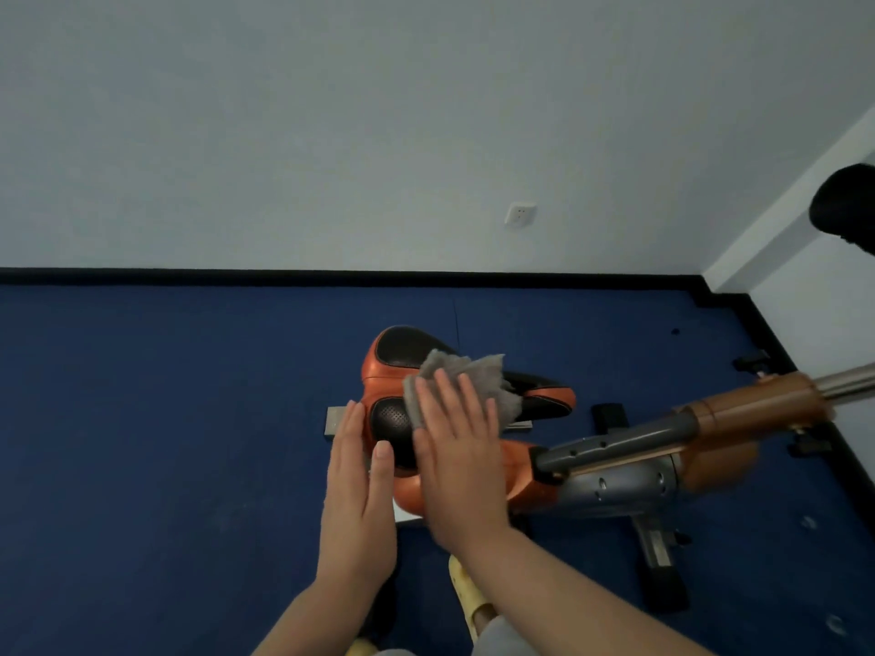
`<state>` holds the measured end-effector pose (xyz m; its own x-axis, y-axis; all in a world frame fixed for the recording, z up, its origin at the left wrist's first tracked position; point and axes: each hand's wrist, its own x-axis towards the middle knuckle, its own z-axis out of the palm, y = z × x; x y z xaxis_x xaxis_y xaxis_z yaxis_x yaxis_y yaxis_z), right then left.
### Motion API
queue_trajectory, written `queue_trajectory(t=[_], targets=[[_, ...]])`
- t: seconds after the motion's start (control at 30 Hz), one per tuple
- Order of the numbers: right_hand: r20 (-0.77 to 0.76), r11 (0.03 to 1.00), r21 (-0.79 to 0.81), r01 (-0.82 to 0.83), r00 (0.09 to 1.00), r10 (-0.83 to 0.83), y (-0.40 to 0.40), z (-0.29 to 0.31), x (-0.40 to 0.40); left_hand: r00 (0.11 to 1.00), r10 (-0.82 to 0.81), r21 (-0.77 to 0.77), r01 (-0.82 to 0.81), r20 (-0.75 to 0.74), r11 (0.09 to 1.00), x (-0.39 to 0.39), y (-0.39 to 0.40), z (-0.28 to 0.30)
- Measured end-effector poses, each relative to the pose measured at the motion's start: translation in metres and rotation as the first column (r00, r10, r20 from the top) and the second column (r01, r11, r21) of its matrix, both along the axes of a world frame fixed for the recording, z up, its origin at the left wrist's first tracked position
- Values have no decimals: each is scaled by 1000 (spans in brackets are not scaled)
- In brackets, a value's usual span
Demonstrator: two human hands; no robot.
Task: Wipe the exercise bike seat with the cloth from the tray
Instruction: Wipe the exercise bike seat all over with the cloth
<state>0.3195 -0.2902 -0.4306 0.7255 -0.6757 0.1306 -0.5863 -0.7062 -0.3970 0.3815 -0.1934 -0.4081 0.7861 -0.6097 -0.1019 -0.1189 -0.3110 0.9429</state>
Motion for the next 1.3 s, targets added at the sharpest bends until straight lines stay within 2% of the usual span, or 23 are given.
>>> queue_trajectory(t=[0.1,0.17,0.27,0.33,0.4,0.47,0.53,0.6,0.7,0.8,0.87,0.93,1.0,1.07,1.17,1.3], targets=[[-17,977,-9,-213,977,213,-9,1,-12,999,4,13,-5,47,1000,-3,-10,1],[-38,963,-48,-264,964,263,-33,-3,-30,990,-29,41,23,137,999,-2,-19,3],[-80,985,-101,-137,988,129,-71,-8,-56,959,-91,117,61,267,991,1,-36,9],[-70,990,-99,-102,993,95,-89,-11,-71,930,-130,181,69,344,981,3,-48,12],[31,1000,18,-25,999,24,-104,-8,-81,910,-149,230,62,386,971,7,-58,16],[160,962,254,102,976,-146,-114,-5,-84,901,-134,251,29,413,968,13,-68,19],[185,927,341,156,956,-229,-116,-2,-78,882,-116,296,-28,457,955,20,-78,20],[122,956,258,139,977,-175,-111,1,-66,860,-119,384,-95,496,918,22,-87,16],[47,993,109,-34,998,29,-111,6,-56,801,-179,488,-156,572,859,19,-94,10],[110,939,262,-221,974,198,-135,9,-71,772,-206,520,-182,601,834,18,-92,7],[174,869,423,-256,964,199,-152,8,-86,760,-215,534,-200,614,821,18,-91,6],[178,838,499,-219,973,149,-159,6,-90,747,-218,541,-217,627,812,17,-92,6],[128,873,457,-170,984,124,-160,6,-80,745,-209,539,-231,634,810,16,-93,6],[23,918,357,-174,984,177,-158,13,-57,745,-189,528,-248,640,812,16,-93,6],[-107,915,238,-326,927,358,-149,24,-14,744,-172,518,-262,646,815,15,-94,6],[-49,892,227,-392,910,412,-140,27,-10,745,-128,479,-278,655,833,14,-92,6]])
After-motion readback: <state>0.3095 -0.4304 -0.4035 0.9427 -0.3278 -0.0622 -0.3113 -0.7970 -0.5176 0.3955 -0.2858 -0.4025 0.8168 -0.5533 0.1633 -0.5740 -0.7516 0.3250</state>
